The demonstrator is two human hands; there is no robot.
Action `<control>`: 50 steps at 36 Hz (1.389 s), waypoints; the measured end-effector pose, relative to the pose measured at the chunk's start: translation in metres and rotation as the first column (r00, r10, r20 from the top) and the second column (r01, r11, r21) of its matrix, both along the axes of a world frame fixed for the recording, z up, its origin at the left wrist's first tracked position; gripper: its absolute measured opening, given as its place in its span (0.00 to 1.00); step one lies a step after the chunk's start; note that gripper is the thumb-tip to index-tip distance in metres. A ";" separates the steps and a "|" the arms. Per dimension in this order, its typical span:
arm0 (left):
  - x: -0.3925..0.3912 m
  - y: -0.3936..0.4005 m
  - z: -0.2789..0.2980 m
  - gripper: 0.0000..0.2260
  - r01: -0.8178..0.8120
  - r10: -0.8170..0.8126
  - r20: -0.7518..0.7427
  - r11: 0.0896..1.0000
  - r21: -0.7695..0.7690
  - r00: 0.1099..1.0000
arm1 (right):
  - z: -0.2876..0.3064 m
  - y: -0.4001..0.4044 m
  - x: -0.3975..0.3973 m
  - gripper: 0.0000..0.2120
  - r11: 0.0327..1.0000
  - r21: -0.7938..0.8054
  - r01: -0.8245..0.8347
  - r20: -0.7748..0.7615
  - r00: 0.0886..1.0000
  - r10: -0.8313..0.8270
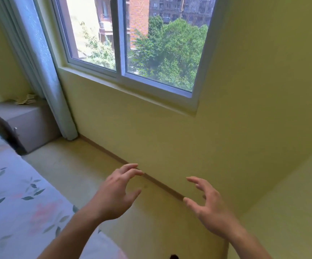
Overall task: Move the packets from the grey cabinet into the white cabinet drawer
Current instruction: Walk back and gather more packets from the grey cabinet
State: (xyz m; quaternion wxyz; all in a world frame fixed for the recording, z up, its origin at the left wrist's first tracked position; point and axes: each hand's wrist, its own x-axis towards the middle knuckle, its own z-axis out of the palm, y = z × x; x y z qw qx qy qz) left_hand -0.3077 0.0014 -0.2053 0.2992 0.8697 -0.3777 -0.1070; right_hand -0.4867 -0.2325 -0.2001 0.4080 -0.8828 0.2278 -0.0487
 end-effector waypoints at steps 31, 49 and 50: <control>0.359 0.066 -0.040 0.16 -0.792 0.797 -0.141 0.602 0.100 0.587 | -0.005 -0.015 0.629 0.28 0.612 -0.090 -0.786 -0.033 0.617 0.787; 0.683 0.147 0.009 0.16 -0.783 0.784 -0.041 0.620 0.047 0.619 | -0.022 0.095 0.945 0.24 0.590 -0.009 -0.807 0.040 0.589 0.807; 0.702 0.152 0.009 0.16 -0.782 0.784 -0.035 0.621 0.048 0.620 | -0.025 0.101 0.965 0.24 0.585 -0.006 -0.811 0.046 0.584 0.811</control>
